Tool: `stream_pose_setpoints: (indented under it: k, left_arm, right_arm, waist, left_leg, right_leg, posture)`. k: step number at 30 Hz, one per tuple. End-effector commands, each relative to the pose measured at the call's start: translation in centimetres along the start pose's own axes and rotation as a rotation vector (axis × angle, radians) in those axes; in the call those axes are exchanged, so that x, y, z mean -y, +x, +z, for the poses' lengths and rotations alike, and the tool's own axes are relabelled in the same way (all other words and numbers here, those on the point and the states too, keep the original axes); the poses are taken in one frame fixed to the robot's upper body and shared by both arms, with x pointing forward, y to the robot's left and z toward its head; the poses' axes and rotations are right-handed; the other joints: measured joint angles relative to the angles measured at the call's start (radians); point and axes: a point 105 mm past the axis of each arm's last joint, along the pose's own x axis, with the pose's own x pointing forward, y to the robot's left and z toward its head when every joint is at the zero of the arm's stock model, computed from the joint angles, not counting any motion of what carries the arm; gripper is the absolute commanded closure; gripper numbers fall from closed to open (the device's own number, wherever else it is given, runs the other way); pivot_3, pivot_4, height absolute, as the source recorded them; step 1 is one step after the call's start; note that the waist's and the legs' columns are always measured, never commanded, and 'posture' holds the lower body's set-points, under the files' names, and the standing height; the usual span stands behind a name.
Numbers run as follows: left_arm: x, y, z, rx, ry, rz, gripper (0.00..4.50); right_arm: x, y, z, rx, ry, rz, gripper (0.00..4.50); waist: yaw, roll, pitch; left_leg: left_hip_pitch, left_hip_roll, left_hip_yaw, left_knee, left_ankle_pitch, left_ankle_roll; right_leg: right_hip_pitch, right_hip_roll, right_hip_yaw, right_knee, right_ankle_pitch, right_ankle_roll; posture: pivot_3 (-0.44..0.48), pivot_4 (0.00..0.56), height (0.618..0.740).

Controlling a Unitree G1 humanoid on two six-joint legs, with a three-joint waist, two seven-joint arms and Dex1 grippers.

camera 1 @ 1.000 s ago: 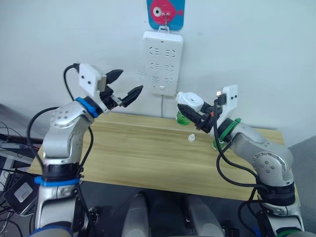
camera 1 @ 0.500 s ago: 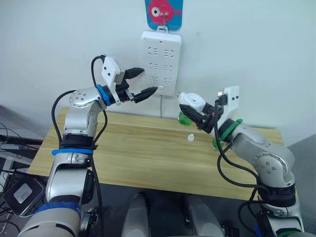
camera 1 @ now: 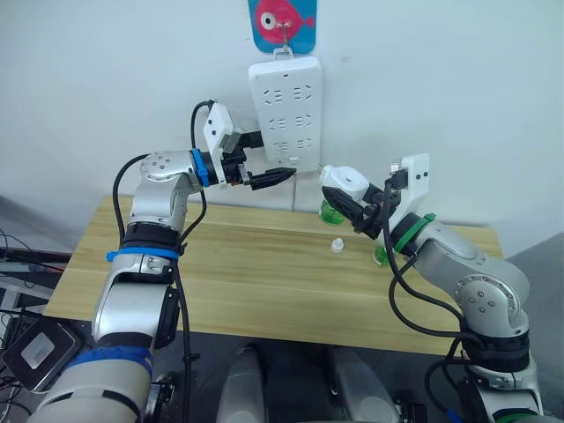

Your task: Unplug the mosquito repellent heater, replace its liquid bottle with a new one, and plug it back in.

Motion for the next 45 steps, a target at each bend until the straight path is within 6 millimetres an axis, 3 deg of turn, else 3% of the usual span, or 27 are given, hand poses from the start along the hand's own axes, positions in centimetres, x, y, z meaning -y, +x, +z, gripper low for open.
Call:
stream_pose_setpoints:
  k: [1,6,11,21,32,45]
  left_arm:
    - [1.5,-0.6,1.4,0.028,-0.053,-0.076,0.41]
    - [1.1,-2.0,2.0,0.057,-0.162,-0.012,1.79]
    - [0.7,-1.8,2.6,0.11,-0.224,0.038,3.23]
    - [1.0,-1.9,1.9,0.089,-0.288,0.048,3.23]
    - [0.8,-2.2,1.8,0.074,-0.277,0.061,3.23]
    - [0.9,-2.2,1.7,0.066,-0.27,0.058,3.23]
  right_arm:
    - [-1.0,-0.9,1.2,0.048,-0.049,0.02,1.46]
    - [-0.8,-1.4,1.2,0.037,-0.067,0.006,1.46]
    - [-1.4,-1.2,1.5,0.043,-0.072,0.028,1.46]
    - [-3.5,0.7,3.5,0.05,-0.163,0.047,1.46]
    - [-1.9,1.3,4.1,0.051,-0.184,-0.047,1.46]
    - [-1.6,1.3,3.9,0.03,-0.24,-0.056,1.46]
  waist:
    - [-0.004,0.0,0.0]
    - [-0.005,0.0,0.0]
    - [-0.004,0.0,0.0]
    - [-0.004,0.0,0.0]
    - [-0.005,0.0,0.0]
    - [-0.006,0.0,0.0]
  left_leg:
    - [0.0,0.0,0.0,0.0,0.0,0.0]
    - [0.001,0.001,-0.001,0.001,0.0,0.0]
    - [0.0,0.001,-0.001,0.001,0.0,0.0]
    - [0.001,0.001,-0.001,0.001,0.0,0.0]
    - [0.002,0.001,0.0,0.002,0.001,0.0]
    - [0.002,0.001,0.0,0.001,0.001,0.0]
  right_leg:
    - [0.0,0.0,0.0,0.0,0.0,0.0]
    - [0.0,0.001,0.0,0.002,0.0,0.0]
    - [0.0,0.001,0.0,0.001,0.0,0.0]
    - [0.0,0.0,0.0,0.002,0.0,0.0]
    - [0.0,0.0,0.0,0.003,0.0,-0.001]
    - [0.0,0.001,0.001,0.004,0.0,-0.001]
  posture:
    - [-0.134,0.256,0.74]
    - [-0.135,0.255,0.74]
    - [-0.124,0.253,0.74]
    - [-0.133,0.251,0.74]
    - [-0.126,0.257,0.74]
    - [-0.127,0.265,0.74]
